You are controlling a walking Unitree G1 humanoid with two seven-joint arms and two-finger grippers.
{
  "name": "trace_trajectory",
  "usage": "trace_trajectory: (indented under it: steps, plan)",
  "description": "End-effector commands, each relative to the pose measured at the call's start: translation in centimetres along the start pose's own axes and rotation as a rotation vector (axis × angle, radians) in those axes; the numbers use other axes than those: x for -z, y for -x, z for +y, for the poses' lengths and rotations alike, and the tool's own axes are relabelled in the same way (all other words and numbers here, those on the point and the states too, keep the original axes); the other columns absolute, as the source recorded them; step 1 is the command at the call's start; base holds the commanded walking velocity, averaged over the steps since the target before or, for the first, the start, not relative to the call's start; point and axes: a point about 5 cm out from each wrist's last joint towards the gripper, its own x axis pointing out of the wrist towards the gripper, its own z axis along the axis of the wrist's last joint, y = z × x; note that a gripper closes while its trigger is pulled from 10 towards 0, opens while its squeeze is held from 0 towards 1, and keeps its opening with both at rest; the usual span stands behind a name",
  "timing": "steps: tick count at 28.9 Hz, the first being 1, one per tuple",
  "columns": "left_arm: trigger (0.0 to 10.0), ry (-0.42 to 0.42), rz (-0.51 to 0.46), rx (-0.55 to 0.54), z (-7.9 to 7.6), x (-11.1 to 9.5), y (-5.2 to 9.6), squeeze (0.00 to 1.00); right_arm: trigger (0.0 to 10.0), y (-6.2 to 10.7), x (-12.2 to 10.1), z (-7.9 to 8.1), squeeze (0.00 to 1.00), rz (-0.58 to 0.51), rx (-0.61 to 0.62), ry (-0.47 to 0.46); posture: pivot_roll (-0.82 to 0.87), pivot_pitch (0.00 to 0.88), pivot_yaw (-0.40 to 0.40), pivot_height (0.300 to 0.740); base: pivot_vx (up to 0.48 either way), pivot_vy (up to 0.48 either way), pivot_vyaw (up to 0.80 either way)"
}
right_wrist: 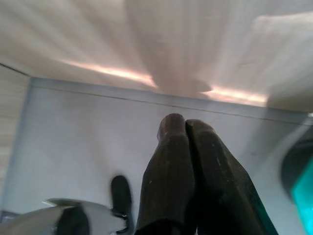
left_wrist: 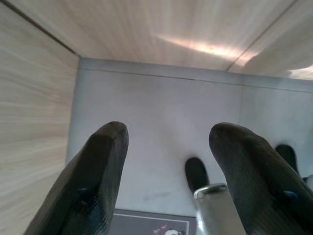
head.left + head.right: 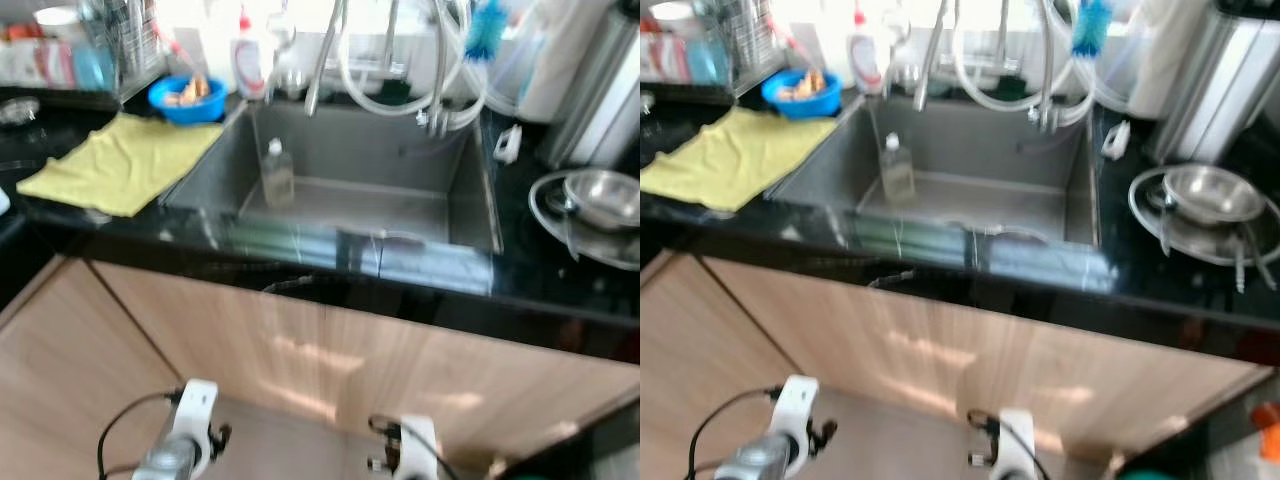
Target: Kitchen organization
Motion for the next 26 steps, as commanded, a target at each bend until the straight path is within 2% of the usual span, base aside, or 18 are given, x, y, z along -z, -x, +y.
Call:
trace_trajectory:
  steps: [1,6,9,26]
  plan:
    - [10.0,0.004,0.014,-0.002,0.1,0.5,0.1,0.00,10.0,0.1,0.4,0.0,0.00,0.021,0.012,-0.003,-0.07,0.000,0.046,0.740,0.000,0.000,0.00]
    - [10.0,0.003,0.012,-0.002,0.1,0.4,0.1,0.00,10.0,0.0,0.1,0.7,0.00,0.021,0.008,-0.003,-0.07,0.000,0.047,0.740,0.000,0.000,0.00]
    - [10.0,0.002,0.011,-0.001,0.1,0.4,0.1,0.00,10.0,0.1,0.5,-0.7,0.00,0.029,0.021,-0.013,-0.07,0.000,0.048,0.740,0.000,0.000,-0.14]
    - [10.0,0.013,-0.008,0.010,-0.1,0.1,0.0,0.00,10.0,0.2,0.7,-1.3,0.00,0.038,0.022,-0.009,-0.07,0.000,0.047,0.740,0.000,0.000,-0.67]
